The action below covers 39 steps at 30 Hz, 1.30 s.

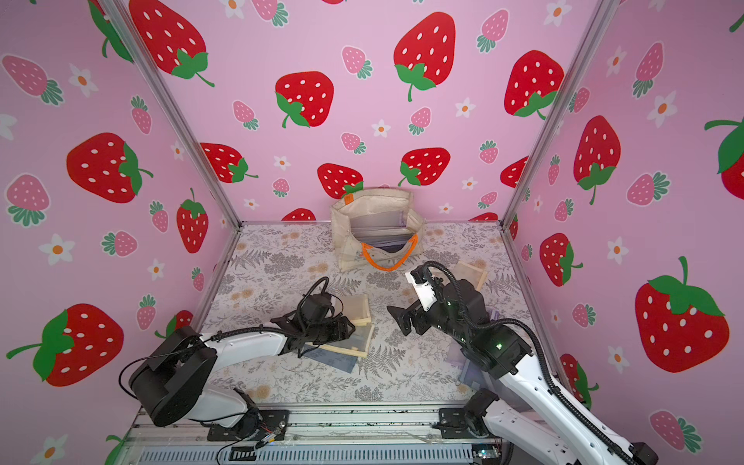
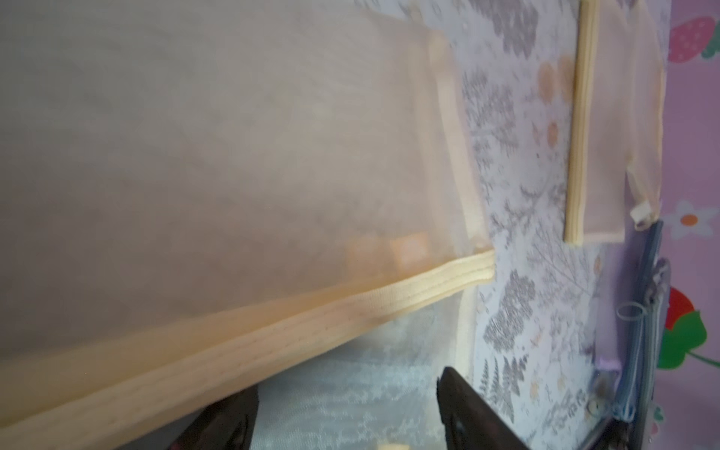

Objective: Put the pencil pouch into the canvas bag
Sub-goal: Move the pencil pouches to the center of the board.

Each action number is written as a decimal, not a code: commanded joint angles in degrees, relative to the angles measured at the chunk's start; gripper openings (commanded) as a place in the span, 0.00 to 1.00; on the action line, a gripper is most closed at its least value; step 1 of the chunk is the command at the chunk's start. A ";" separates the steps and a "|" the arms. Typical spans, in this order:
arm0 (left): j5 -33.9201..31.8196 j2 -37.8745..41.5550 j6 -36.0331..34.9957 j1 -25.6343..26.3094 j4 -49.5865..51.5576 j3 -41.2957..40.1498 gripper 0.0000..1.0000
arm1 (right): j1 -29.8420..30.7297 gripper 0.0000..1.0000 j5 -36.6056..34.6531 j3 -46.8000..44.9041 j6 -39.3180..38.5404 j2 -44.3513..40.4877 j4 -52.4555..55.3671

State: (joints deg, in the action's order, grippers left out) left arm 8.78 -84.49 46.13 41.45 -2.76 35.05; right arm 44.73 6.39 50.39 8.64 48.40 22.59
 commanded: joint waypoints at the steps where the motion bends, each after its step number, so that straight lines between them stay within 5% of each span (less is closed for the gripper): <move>1: -3.33 0.38 4.33 5.35 4.12 -1.13 0.75 | -0.22 0.99 0.02 -0.64 1.29 5.19 1.76; 11: -6.42 12.24 4.12 5.80 8.27 -4.73 0.75 | -2.05 1.00 5.23 5.51 -2.53 23.20 -1.01; 24: -1.35 16.88 2.82 -5.43 3.89 -13.18 0.72 | -1.58 0.85 17.21 21.02 -3.71 55.76 -4.92; 35: 0.60 11.14 -1.03 -10.07 0.82 -12.59 0.70 | 0.28 0.72 12.96 8.54 -3.61 54.33 -8.78; 39: 0.35 8.64 -1.98 -10.26 0.63 -10.78 0.69 | 4.74 0.67 3.59 7.68 -6.38 52.50 -3.99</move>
State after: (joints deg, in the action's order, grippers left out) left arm 9.21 -73.49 45.56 31.51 -5.96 23.94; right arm 46.59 16.01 58.81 4.40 101.97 14.68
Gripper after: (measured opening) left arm 0.693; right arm 0.679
